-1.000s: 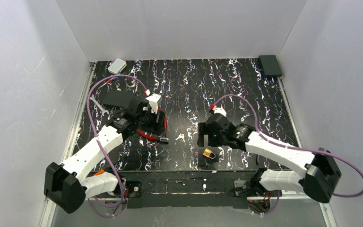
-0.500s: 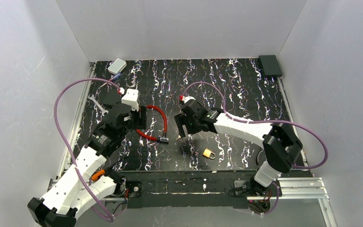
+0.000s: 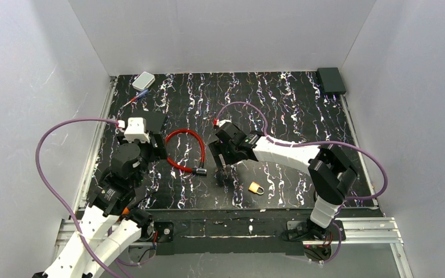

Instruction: Unlock with the key

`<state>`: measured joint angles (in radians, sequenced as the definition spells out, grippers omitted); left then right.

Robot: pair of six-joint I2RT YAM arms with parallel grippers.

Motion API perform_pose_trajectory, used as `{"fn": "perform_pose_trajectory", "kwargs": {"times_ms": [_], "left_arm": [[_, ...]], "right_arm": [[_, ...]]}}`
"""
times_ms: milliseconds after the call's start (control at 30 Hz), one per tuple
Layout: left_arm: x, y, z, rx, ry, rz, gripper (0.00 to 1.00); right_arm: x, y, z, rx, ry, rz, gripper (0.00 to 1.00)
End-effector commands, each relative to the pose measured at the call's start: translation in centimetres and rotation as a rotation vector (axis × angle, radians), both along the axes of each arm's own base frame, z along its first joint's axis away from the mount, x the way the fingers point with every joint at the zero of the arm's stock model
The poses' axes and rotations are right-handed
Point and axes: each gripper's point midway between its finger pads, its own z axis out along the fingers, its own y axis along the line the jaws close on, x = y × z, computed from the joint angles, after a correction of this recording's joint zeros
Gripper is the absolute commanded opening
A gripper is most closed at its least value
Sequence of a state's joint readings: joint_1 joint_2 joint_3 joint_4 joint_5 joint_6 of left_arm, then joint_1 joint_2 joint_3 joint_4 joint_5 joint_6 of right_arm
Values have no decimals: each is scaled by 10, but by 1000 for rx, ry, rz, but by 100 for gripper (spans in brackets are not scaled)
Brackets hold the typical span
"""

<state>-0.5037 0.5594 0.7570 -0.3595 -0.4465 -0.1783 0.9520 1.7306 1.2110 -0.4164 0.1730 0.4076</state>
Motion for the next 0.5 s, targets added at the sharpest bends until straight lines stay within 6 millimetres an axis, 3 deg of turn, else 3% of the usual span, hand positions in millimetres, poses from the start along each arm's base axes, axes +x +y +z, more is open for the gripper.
{"fn": "perform_pose_trajectory", "kwargs": {"times_ms": [0, 67, 467], "left_arm": [[-2, 9, -5, -11, 29, 60, 81], [-10, 10, -12, -23, 73, 66, 90], [-25, 5, -33, 36, 210, -8, 93]], "right_arm": [[11, 14, 15, 15, -45, 9, 87], [11, 12, 13, -7, -44, 6, 87], [9, 20, -7, -41, -21, 18, 80]]}}
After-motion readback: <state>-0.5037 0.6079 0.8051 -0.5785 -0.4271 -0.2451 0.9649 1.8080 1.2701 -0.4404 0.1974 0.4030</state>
